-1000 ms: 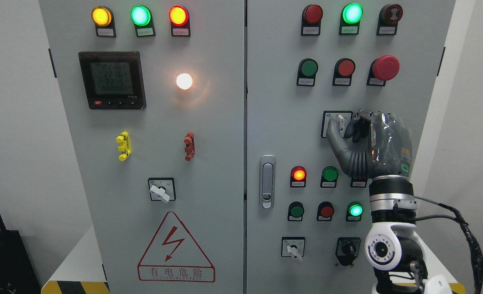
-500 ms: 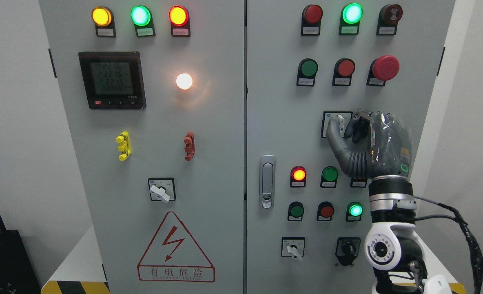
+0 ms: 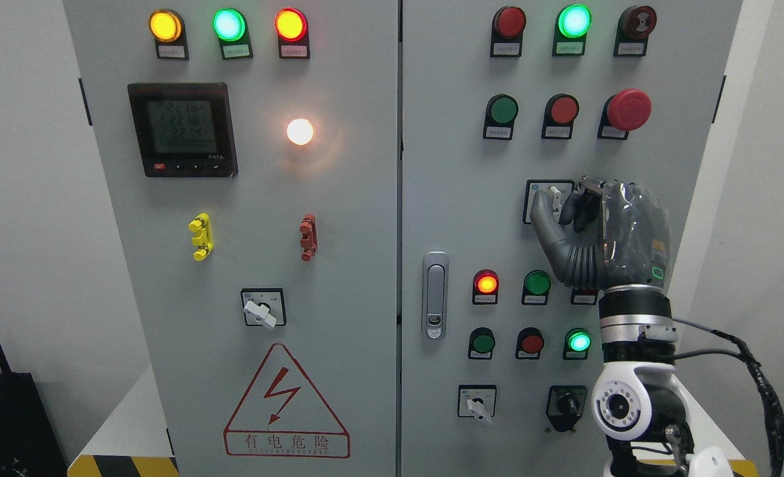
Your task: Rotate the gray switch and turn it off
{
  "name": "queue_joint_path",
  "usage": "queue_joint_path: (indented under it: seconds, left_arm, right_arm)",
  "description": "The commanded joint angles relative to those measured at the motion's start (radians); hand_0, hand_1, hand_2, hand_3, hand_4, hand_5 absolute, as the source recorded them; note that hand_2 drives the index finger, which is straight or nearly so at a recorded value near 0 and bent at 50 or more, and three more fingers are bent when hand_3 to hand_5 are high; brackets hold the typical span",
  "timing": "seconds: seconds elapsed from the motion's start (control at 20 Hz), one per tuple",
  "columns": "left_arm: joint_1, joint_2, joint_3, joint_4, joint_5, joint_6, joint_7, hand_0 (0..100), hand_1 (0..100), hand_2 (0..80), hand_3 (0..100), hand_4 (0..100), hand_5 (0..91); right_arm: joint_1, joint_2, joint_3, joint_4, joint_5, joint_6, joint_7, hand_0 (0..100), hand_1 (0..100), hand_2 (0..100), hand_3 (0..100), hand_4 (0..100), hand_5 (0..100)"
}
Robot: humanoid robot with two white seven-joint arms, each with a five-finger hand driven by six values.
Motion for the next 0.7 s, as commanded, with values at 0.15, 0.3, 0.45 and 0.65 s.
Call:
queue_joint_path:
  seconds: [0.15,0.3,0.45,0.65]
  left_arm:
    - [0.000,0.000,0.032,0.023,-0.008,0.001,-0.001,12,39,0.0,0,0,0.0]
    - [0.000,0.000,0.032,0.023,-0.008,-0.001,0.001,12,39,0.0,0,0,0.0]
    - [0.000,0.000,0.032,0.023,-0.008,0.001,-0.001,12,39,0.0,0,0,0.0]
    - [0.000,0.000,0.032,0.023,-0.008,0.001,0.001,12,39,0.0,0,0,0.0]
  right_arm:
    - [0.014,0.017,-0.007,-0.046,0.001,-0.013,-0.008,46,41,81,95,84,98]
    - [0.040,0.012,-0.017,-0.085,0.001,-0.044,-0.027,43,40,80,95,84,98]
    - [0.061,0.002,-0.020,-0.119,0.001,-0.065,-0.034,38,40,79,93,83,98]
    - [0.112,-0.002,-0.061,-0.177,-0.001,-0.154,-0.043,36,39,71,91,81,95]
